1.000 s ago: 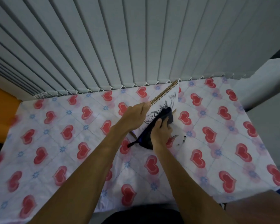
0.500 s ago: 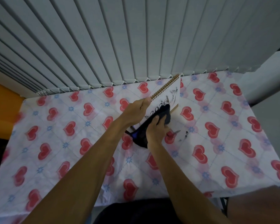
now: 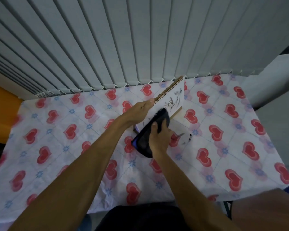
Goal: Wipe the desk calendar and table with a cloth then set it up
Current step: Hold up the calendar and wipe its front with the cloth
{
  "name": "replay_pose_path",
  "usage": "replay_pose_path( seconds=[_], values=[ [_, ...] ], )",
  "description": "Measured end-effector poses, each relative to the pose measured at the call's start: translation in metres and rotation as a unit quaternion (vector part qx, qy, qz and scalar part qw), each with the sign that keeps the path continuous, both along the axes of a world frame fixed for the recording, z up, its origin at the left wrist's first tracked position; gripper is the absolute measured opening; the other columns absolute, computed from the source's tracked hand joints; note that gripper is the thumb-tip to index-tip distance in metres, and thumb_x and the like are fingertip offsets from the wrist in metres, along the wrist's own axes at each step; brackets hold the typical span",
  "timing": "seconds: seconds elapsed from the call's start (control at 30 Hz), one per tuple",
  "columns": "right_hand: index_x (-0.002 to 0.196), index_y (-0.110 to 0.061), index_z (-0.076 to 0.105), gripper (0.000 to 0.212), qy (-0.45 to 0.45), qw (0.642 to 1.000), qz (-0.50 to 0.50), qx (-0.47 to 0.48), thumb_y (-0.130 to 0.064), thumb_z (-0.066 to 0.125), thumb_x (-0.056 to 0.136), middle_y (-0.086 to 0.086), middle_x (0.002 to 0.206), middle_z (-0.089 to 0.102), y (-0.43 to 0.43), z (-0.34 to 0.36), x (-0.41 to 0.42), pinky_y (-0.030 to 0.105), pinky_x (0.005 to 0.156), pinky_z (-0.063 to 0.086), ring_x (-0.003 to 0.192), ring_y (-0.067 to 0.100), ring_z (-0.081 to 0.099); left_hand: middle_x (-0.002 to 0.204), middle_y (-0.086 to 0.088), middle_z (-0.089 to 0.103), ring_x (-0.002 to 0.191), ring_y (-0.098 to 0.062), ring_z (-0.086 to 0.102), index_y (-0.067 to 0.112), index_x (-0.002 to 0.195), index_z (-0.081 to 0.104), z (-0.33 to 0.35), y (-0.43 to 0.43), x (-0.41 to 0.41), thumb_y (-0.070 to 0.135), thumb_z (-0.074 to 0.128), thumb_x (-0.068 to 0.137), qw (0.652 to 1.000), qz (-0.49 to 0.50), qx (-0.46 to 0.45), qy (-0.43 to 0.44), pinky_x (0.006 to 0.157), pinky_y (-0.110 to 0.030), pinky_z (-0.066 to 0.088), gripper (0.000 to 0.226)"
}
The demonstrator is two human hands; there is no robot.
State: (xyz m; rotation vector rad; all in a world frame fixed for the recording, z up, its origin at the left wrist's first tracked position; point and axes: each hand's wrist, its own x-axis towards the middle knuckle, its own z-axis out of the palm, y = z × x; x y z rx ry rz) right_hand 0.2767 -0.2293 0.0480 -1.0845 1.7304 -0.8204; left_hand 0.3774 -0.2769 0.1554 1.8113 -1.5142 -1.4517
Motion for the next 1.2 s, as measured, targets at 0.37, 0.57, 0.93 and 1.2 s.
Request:
replay_pose_path(
  seconds=[0.37,0.57,0.93,1.2],
  values=[
    [0.156,-0.023,0.027,0.059,0.022,0.998,0.011,0.054,-0.033,0.047,0.102,0.019,0.143,0.042,-0.010,0.011,-0.015,0.040,0.102,0.045,0.122,0.039,0.052,0.160,-0.001,0.028,0.148,-0.019,0.025,0.019,0.152,0.031,0.007,0.000,0.004,0.056,0.027,0.101,0.999,0.005,0.048,-0.009,0.119,-0.036,0.018,0.064],
    [0.155,-0.019,0.029,0.061,0.000,0.996,0.051,-0.071,-0.036,0.049,0.100,0.018,0.137,0.041,0.010,0.028,0.006,0.044,0.107,0.043,0.123,0.034,0.045,0.159,0.001,0.031,0.147,-0.020,0.027,0.022,0.151,0.035,0.007,0.001,0.003,0.059,0.027,0.100,0.999,0.005,0.043,-0.022,0.120,-0.037,0.017,0.064],
    [0.155,-0.019,0.029,0.059,-0.022,0.998,0.042,-0.048,-0.034,0.046,0.100,0.018,0.140,0.040,-0.002,0.034,0.002,0.041,0.107,0.044,0.124,0.033,0.047,0.157,0.000,0.035,0.144,-0.019,0.031,0.019,0.150,0.037,0.006,0.001,0.000,0.056,0.026,0.102,0.999,0.013,0.032,-0.020,0.111,-0.029,0.025,0.062],
    [0.158,-0.021,0.020,0.056,-0.019,0.995,0.015,0.093,-0.030,0.038,0.105,0.021,0.156,0.027,-0.021,0.014,-0.022,0.039,0.112,0.033,0.140,0.036,0.032,0.158,0.002,0.033,0.146,-0.016,0.028,0.019,0.151,0.034,0.005,0.000,-0.001,0.056,0.029,0.101,0.998,0.039,0.042,-0.011,0.110,-0.025,0.020,0.063]
  ],
)
